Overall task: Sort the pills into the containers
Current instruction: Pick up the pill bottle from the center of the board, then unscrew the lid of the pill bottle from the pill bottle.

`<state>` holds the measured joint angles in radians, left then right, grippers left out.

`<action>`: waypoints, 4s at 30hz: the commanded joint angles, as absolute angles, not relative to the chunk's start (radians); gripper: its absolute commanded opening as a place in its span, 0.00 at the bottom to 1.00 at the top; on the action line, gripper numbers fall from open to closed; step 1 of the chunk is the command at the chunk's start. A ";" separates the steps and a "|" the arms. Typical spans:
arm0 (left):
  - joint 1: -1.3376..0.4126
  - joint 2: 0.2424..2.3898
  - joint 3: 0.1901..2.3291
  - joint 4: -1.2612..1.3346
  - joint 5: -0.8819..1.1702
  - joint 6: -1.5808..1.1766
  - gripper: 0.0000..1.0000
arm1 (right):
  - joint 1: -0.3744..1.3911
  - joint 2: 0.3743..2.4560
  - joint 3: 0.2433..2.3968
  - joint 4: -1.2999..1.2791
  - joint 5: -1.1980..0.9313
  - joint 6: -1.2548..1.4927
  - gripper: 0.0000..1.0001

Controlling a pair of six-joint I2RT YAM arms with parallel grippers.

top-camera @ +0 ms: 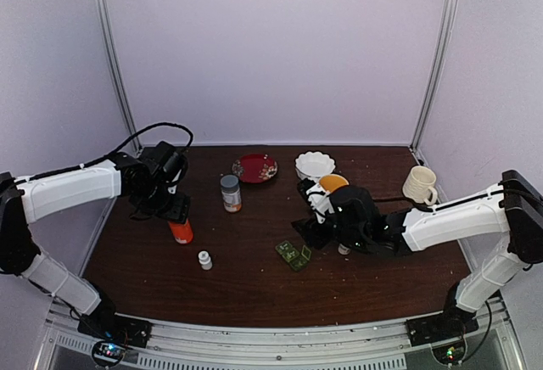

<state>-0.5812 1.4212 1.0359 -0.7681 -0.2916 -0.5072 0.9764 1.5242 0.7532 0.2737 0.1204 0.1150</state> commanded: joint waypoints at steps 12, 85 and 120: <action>-0.563 1.450 1.020 -0.729 -0.281 -0.492 0.67 | 0.974 1.473 0.744 0.323 0.131 0.087 0.56; -0.799 0.986 1.049 -0.100 0.642 -0.728 0.26 | 1.150 1.284 0.793 0.708 -0.357 0.487 0.75; -0.799 0.934 0.891 -0.082 0.520 -0.913 0.62 | 1.259 1.220 0.882 0.364 -0.087 -0.460 0.17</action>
<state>-0.8032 0.9646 0.8856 -0.1871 0.5594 -0.9604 1.2331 1.2339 0.8268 0.3698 -0.0135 -0.4702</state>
